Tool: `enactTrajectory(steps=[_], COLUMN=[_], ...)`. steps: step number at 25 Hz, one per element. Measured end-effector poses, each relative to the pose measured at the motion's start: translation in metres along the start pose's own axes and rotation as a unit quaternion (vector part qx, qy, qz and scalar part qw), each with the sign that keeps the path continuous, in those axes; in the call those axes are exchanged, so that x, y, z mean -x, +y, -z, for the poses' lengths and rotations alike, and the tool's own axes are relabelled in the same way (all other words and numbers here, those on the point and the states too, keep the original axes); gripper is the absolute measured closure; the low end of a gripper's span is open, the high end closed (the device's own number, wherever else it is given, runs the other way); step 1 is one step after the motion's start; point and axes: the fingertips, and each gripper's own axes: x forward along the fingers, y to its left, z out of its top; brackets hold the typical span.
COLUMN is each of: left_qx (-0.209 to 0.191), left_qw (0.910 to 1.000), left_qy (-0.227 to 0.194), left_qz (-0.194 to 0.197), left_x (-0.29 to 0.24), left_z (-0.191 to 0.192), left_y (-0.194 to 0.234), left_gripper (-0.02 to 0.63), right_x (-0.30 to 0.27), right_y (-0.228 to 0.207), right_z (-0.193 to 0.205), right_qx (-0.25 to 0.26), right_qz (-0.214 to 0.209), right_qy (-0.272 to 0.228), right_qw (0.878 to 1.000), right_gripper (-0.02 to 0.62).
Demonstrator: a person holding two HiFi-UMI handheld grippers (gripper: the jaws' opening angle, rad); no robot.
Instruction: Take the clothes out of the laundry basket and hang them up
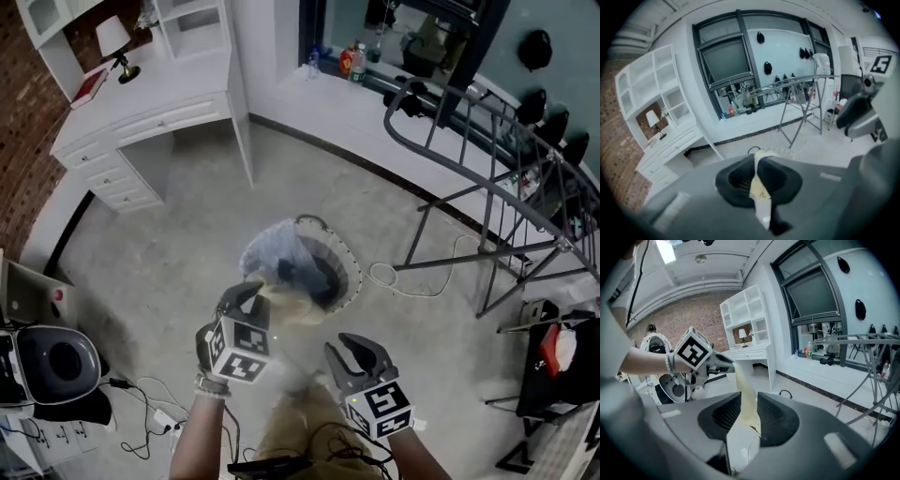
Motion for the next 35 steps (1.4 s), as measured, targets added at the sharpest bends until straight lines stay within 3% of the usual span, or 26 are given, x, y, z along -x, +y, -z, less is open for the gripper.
enactTrajectory(steps=[6, 12, 19, 24, 25, 27, 35], left_qx=[-0.013, -0.019, -0.058, -0.069, -0.069, -0.070, -0.073], left_qw=[0.9992, 0.9967, 0.9912, 0.9878, 0.9876, 0.9876, 0.9889], left_qy=[-0.037, -0.079, -0.119, -0.139, -0.140, -0.140, -0.130], left_qz=[-0.007, -0.007, 0.004, 0.011, 0.009, 0.005, 0.001], left_x=[0.058, 0.105, 0.151, 0.174, 0.175, 0.177, 0.158], left_z=[-0.075, -0.141, -0.187, -0.199, -0.198, -0.192, -0.144], left_y=[0.012, 0.002, -0.017, -0.014, -0.011, -0.004, 0.022], left_gripper=[0.601, 0.601, 0.601, 0.600, 0.600, 0.600, 0.600], right_x=[0.015, 0.019, -0.009, -0.029, -0.028, -0.019, 0.063], right_y=[0.029, 0.052, 0.065, 0.062, 0.060, 0.054, -0.008], right_z=[-0.028, -0.039, -0.021, -0.005, -0.004, -0.001, 0.006], right_qx=[-0.004, 0.001, 0.009, 0.023, 0.029, 0.039, 0.013], right_qz=[0.003, 0.002, 0.032, 0.059, 0.069, 0.091, 0.205], right_qy=[-0.030, -0.042, -0.018, 0.023, 0.027, 0.031, 0.022], right_qw=[1.000, 0.999, 0.999, 0.998, 0.997, 0.995, 0.978], right_gripper=[0.499, 0.459, 0.369, 0.360, 0.394, 0.577, 0.586])
